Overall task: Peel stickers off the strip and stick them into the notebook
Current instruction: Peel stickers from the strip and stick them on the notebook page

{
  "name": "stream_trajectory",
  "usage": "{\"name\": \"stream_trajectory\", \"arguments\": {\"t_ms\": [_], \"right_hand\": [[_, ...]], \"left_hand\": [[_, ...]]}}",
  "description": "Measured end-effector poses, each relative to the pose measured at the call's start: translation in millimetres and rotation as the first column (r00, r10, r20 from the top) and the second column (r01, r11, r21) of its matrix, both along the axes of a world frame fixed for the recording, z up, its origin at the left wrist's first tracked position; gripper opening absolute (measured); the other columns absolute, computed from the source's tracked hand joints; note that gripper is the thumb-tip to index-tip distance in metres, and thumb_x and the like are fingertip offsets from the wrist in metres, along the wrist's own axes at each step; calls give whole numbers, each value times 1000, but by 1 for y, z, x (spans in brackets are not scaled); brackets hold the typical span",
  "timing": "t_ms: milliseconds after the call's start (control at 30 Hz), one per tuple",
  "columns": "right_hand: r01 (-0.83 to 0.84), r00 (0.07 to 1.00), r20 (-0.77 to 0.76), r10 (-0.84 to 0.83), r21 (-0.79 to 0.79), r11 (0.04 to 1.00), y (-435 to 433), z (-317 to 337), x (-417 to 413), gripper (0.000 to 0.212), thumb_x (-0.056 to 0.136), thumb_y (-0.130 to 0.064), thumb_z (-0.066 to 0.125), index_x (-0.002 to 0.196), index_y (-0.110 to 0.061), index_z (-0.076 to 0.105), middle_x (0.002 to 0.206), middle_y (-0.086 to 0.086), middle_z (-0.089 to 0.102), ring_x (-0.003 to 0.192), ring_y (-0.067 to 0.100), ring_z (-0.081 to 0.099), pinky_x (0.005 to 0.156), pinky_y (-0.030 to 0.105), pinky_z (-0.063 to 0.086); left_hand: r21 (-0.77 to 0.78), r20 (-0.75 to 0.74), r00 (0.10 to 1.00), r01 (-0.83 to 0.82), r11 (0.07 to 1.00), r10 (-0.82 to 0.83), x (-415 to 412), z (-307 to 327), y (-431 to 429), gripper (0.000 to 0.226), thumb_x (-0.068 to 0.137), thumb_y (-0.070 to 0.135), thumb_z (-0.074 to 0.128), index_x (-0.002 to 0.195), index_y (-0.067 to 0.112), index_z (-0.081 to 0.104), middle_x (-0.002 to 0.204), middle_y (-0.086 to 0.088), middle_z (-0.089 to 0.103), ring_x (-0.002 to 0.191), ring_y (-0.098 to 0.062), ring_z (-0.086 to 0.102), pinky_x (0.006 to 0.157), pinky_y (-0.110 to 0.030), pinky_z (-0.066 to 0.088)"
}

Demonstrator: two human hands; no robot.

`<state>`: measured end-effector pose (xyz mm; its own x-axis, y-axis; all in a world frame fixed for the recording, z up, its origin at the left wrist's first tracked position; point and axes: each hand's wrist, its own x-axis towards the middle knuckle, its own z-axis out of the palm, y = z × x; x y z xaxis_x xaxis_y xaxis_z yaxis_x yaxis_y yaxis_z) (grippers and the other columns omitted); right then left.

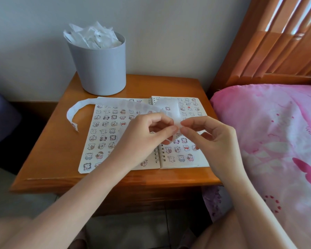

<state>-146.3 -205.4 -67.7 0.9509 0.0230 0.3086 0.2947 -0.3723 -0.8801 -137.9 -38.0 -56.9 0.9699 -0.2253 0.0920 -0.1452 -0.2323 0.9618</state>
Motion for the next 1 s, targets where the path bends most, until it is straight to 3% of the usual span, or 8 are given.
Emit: {"name": "stream_trajectory", "arguments": {"t_ms": [400,800,1000], "right_hand": [[-22,1000,13,21,16,1000,0,0,-1,11,80,-16,72,87,-25,70,82,-12,71,76,9,66,58,22,50],[-36,999,-21,36,12,999,0,0,-3,11,81,-19,72,91,-22,69,82,-10,71,76,12,66,56,25,48],[-30,999,-26,30,6,1000,-1,0,-3,13,79,-18,73,92,-21,70,81,-11,70,77,12,65,55,19,46]], "left_hand": [[21,-3,1000,-4,1000,4,-1,1,0,7,83,20,67,89,19,71,77,4,73,69,-4,69,65,-10,52],[-41,-84,996,-40,998,37,0,1,0,16,82,22,67,96,14,71,80,-1,74,69,-8,70,64,-11,53],[-47,-104,994,-43,998,38,0,1,0,19,82,23,68,97,12,70,81,-1,74,71,-8,71,64,-12,53]]}}
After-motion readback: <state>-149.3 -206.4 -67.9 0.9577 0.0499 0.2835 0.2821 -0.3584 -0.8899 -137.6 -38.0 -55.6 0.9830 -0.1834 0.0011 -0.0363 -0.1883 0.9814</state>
